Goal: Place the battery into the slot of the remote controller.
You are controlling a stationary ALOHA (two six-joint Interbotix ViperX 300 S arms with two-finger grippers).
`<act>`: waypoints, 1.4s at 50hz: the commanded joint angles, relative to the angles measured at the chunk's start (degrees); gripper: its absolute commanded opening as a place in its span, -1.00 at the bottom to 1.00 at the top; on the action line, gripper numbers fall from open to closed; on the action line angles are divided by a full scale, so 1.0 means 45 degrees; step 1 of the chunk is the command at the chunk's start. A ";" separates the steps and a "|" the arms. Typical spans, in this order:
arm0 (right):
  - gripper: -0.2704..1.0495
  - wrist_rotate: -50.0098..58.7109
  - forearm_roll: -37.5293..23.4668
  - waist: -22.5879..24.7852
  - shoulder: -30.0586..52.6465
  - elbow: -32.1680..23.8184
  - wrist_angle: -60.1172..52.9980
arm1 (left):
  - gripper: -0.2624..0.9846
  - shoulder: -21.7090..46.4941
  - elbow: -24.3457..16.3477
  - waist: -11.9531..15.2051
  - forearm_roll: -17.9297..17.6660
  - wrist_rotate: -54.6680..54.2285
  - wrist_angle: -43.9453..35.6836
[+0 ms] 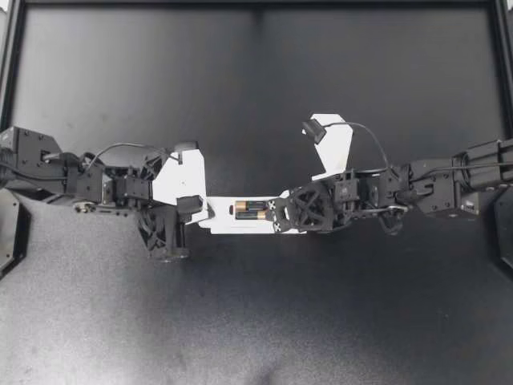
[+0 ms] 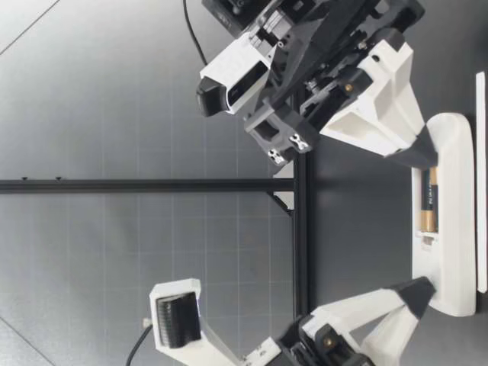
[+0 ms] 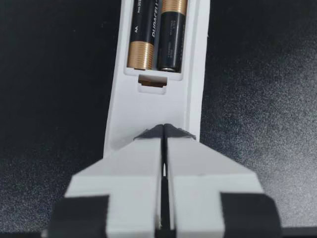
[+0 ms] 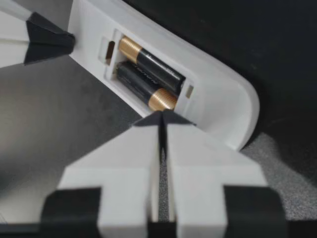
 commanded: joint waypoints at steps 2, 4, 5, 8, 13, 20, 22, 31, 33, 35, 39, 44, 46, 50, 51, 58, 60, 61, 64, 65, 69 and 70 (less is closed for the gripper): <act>-0.74 -0.0039 -0.0117 0.0039 -0.0430 -0.0156 0.0195 | -0.84 -0.0293 -0.0176 0.0039 -0.0020 0.0020 0.0000; -0.74 -0.0039 -0.0254 0.0039 -0.0625 -0.0137 0.0195 | -0.84 -0.0312 -0.0234 0.0039 -0.0020 0.0020 -0.0020; -0.74 -0.0039 -0.0352 0.0039 -0.0742 -0.0117 0.0195 | -0.84 -0.0332 -0.0273 0.0039 -0.0020 0.0020 -0.0020; -0.74 -0.0059 -0.0703 0.0020 -0.1133 -0.0078 0.0234 | -0.84 -0.0430 -0.0430 0.0039 -0.0020 0.0000 -0.0078; -0.74 -0.0137 -0.1563 -0.0020 -0.1992 0.0137 0.0312 | -0.84 -0.0625 -0.0859 0.0039 -0.0020 0.0020 -0.0195; -0.74 -0.0391 -0.2500 -0.0293 -0.2969 0.0625 0.0488 | -0.84 -0.0586 -0.1387 0.0039 -0.0020 0.0078 -0.0586; -0.74 -0.0430 -0.2598 -0.0371 -0.3203 0.0801 0.0527 | -0.84 -0.0469 -0.1562 0.0039 -0.0020 0.0117 -0.0605; -0.74 -0.0469 -0.3203 -0.0625 -0.3770 0.1445 0.0469 | -0.84 0.0352 -0.2285 0.0020 -0.0020 0.0137 -0.0547; -0.74 -0.0449 -0.3301 -0.0625 -0.3789 0.1484 0.0469 | -0.84 0.0527 -0.2441 0.0039 -0.0020 0.0137 -0.0508; -0.74 -0.0469 -0.3379 -0.0625 -0.3809 0.1504 0.0469 | -0.84 0.0703 -0.2578 0.0020 -0.0020 0.0137 -0.0449; -0.74 -0.0469 -0.3437 -0.0605 -0.3809 0.1543 0.0469 | -0.84 0.0996 -0.2832 0.0020 -0.0020 0.0137 -0.0313; -0.74 -0.0469 -0.3516 -0.0625 -0.3750 0.1543 0.0469 | -0.84 0.1289 -0.3105 -0.0020 -0.0020 0.0137 -0.0039; -0.74 -0.0469 -0.3555 -0.0625 -0.3730 0.1543 0.0469 | -0.84 0.1387 -0.3145 -0.0020 -0.0020 0.0137 0.0039; -0.74 -0.0469 -0.3652 -0.0625 -0.3711 0.1543 0.0469 | -0.84 0.1543 -0.3184 -0.0039 -0.0020 0.0137 0.0039; -0.74 -0.0469 -0.3672 -0.0645 -0.3711 0.1543 0.0469 | -0.84 0.1582 -0.3184 -0.0039 -0.0020 0.0137 0.0039; -0.74 -0.0469 -0.3770 -0.0684 -0.3730 0.1523 0.0469 | -0.84 0.2012 -0.3164 -0.0039 -0.0059 0.0117 0.0059; -0.74 -0.0469 -0.3809 -0.0684 -0.3730 0.1523 0.0449 | -0.84 0.2148 -0.3164 -0.0059 -0.0117 0.0117 0.0039; -0.74 -0.0469 -0.3809 -0.0684 -0.3730 0.1523 0.0469 | -0.84 0.2207 -0.3184 -0.0059 -0.0137 0.0117 0.0039; -0.74 -0.0469 -0.3828 -0.0684 -0.3730 0.1523 0.0469 | -0.84 0.2383 -0.3203 -0.0059 -0.0215 0.0117 0.0059; -0.74 -0.0469 -0.3828 -0.0684 -0.3730 0.1523 0.0469 | -0.84 0.2422 -0.3203 -0.0059 -0.0234 0.0117 0.0059; -0.74 -0.0469 -0.3848 -0.0684 -0.3750 0.1523 0.0469 | -0.84 0.2422 -0.3164 -0.0039 -0.0332 0.0117 0.0098; -0.74 -0.0469 -0.3848 -0.0703 -0.3770 0.1504 0.0449 | -0.84 0.2363 -0.3164 -0.0059 -0.0352 0.0117 0.0098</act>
